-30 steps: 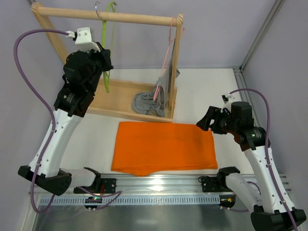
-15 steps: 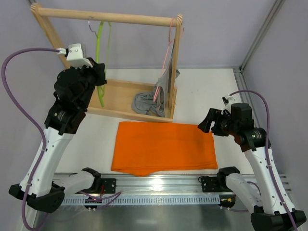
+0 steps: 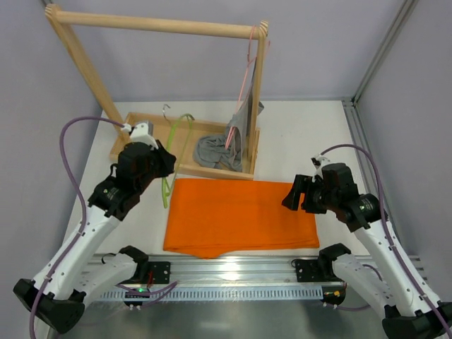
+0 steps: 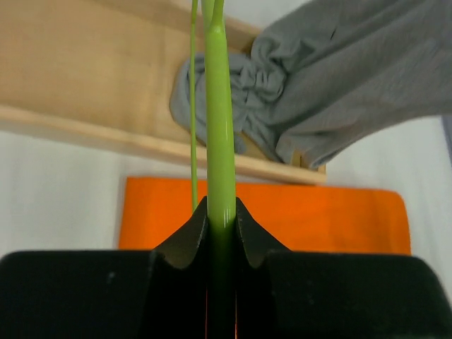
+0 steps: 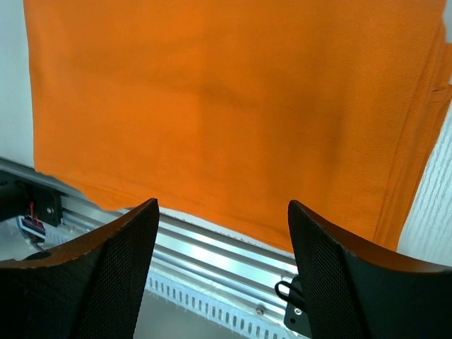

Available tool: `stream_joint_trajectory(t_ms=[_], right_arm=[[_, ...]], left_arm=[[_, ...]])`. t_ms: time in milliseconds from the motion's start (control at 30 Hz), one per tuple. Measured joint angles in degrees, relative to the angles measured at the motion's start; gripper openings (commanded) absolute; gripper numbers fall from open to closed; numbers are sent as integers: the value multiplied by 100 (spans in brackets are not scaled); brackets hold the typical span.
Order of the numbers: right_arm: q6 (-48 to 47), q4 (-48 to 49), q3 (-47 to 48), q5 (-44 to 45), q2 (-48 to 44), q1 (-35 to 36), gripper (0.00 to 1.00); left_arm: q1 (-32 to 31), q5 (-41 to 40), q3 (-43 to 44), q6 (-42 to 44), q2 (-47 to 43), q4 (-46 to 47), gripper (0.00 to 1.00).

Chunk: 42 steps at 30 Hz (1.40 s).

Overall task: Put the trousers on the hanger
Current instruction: Grab a hanger with the left arm, then pass the hanger from the left arm to the right

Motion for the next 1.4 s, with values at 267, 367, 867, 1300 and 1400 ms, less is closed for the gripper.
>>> stream_joint_trajectory(t_ms=[267,367,867,1300,1400], right_arm=[[584,68,-2,507,48,855,77],[686,59,0,649,9,859,77],[927,-490,1270,940,376,861,77],[1906,-271,1425,892,234,870,76],[1987,-247,1427,826,243,870,76]], left_arm=[[-1005,-39,-356,-378,-485,-931,0],[-1014,155,-138,-463,-861,-1338,0],[-1593,2133,-424,-680,-981,-2074,0],[-4472,831,-772,-1392,-282,-1003,0],[-4937,339,-691,-1419,66,-807,0]])
